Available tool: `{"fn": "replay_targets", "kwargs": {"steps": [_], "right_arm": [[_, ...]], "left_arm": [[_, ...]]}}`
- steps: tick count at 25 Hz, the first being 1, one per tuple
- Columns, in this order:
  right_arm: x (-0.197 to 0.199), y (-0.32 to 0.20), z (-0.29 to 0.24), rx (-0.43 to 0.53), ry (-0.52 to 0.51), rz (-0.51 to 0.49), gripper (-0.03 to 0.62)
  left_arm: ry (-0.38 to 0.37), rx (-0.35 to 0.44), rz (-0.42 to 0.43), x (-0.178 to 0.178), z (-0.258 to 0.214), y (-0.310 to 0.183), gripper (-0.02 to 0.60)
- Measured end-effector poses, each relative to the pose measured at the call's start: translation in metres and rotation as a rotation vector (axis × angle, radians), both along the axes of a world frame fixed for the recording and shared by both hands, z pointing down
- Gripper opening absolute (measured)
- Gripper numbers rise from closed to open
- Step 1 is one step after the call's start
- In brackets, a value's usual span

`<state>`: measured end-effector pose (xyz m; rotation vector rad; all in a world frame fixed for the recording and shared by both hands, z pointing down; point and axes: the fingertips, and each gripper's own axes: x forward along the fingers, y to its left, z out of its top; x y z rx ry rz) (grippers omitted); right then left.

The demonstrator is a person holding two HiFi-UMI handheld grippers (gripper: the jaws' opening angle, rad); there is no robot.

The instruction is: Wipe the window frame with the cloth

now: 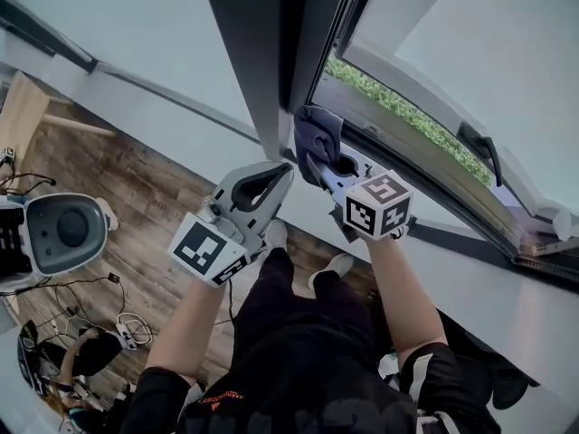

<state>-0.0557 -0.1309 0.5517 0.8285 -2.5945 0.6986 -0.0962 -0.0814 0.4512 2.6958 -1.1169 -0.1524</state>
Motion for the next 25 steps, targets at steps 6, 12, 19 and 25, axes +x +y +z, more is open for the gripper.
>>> {"fn": "replay_targets", "kwargs": {"steps": [6, 12, 19, 25], "right_arm": [[0.015, -0.002, -0.032, 0.047, -0.020, 0.015, 0.054], [0.024, -0.004, -0.076, 0.117, -0.041, 0.032, 0.054], [0.059, -0.006, -0.128, 0.195, -0.087, 0.054, 0.054], [0.091, 0.003, -0.163, 0.249, -0.112, 0.089, 0.054]], "left_arm": [[-0.013, 0.009, 0.016, 0.007, -0.012, 0.001, 0.018], [-0.021, 0.047, 0.040, 0.009, -0.035, -0.002, 0.018], [-0.045, 0.073, 0.069, 0.034, -0.054, -0.006, 0.018], [-0.054, 0.100, 0.115, 0.061, -0.071, -0.005, 0.018]]}}
